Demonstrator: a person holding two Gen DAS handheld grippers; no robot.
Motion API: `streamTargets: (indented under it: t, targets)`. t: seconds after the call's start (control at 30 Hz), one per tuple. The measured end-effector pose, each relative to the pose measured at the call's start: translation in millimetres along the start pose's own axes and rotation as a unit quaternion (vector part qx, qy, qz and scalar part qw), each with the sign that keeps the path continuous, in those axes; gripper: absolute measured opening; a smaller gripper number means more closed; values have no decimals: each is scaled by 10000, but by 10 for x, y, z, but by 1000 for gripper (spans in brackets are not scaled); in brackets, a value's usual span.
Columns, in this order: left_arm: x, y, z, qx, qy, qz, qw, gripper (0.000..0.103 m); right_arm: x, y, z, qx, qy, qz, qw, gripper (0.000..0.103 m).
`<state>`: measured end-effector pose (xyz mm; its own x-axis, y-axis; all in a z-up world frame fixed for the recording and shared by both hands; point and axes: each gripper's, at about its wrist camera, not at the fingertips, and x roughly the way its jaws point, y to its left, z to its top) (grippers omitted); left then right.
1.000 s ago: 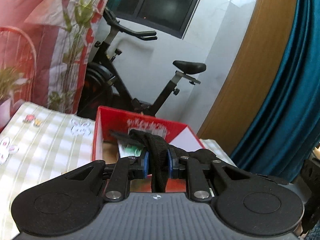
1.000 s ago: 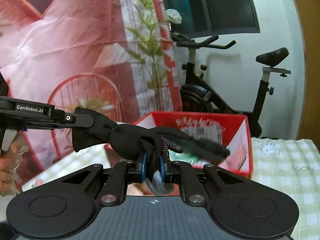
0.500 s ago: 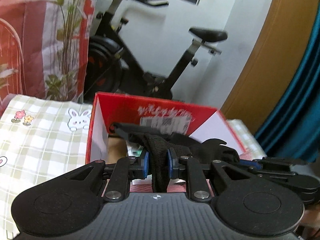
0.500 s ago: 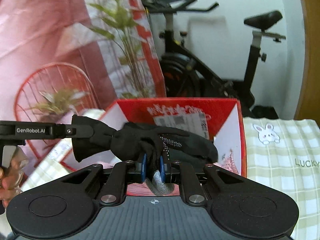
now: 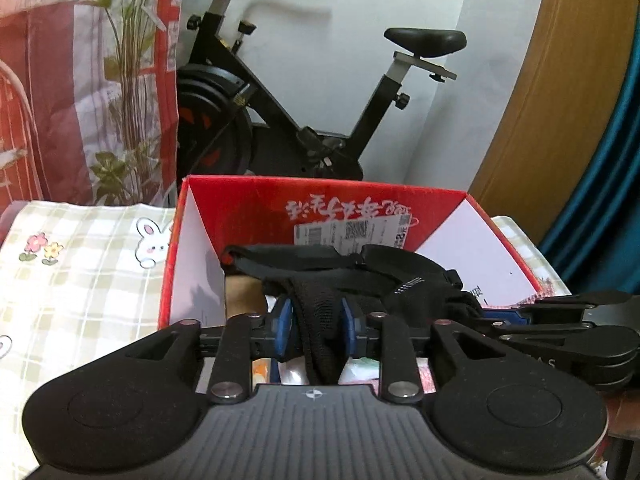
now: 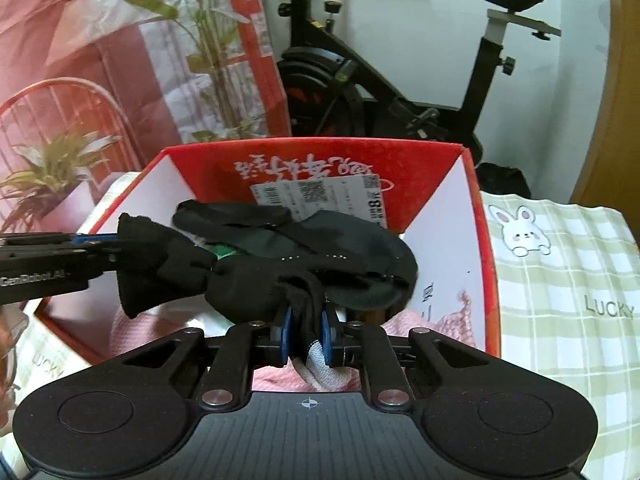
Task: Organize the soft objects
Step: 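Lower the glove into the box and open both grippers, then move both open grippers back toward the white mesh towel on the table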
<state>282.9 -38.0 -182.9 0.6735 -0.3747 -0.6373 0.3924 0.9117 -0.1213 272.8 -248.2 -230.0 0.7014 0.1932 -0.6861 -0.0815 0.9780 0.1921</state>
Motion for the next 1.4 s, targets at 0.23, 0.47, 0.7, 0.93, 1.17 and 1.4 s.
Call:
streamTargets:
  t: [0.23,0.47,0.7,0.93,1.17,1.4]
  targets:
    - [-204,3,35,202,-266,181,9993,55,-150,50,15,-277,-227,-202,9992,34]
    - [-480,12,47,163,-495,182,9985,91,-437,102,19,-491,-581,-150,9970,62]
    - [-776,23,-42,38,-643,291,9975,103,-791,130,-72,-445,-901,-79,9949,103]
    - [-1044,-17,-174,156,-732,407,9964,103,-1030,120,-201,-263,-1103,35,9935,103]
    - [-1253,-100,-378,366,-831,422,9950,103,-1265,173,-443,-569,-1469,80,9875,103]
    - [-1302,-82,-664,412,-721,506,9953,103,-1383,106,-792,-555,-1578,-98,9859,103]
